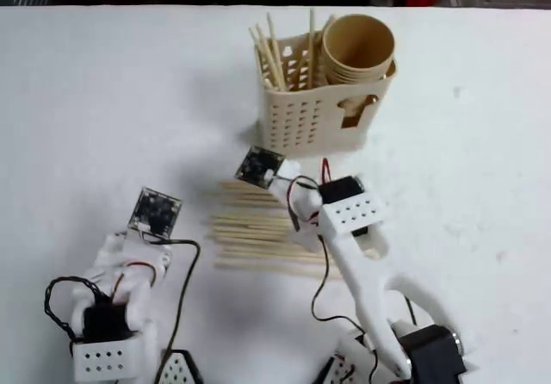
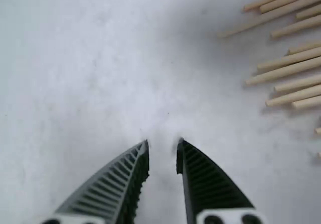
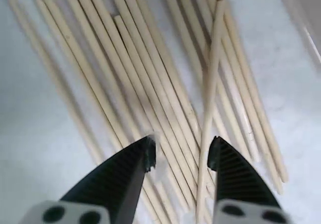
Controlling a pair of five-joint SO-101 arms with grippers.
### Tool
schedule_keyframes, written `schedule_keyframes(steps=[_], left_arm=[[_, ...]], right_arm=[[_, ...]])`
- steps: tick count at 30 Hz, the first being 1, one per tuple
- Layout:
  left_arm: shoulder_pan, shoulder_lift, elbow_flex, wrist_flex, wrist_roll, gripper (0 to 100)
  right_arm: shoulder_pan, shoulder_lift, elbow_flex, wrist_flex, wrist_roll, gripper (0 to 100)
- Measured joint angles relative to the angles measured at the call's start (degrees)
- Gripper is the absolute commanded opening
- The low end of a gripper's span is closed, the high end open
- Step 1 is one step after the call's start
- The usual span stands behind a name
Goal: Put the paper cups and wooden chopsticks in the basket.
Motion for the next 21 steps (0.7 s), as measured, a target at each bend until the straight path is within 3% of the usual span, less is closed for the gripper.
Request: schedule_keyframes(steps=[12, 21], left_arm=[[0.0, 0.0, 0.0, 0.5, 0.0, 11], [0.0, 0.0, 0.0, 0.5, 0.0, 11]], right_arm=[[6.1, 19.7, -10.3, -3.5, 0.1, 17.6], [6.6, 23.8, -14.0, -5.2, 0.1, 4.0]])
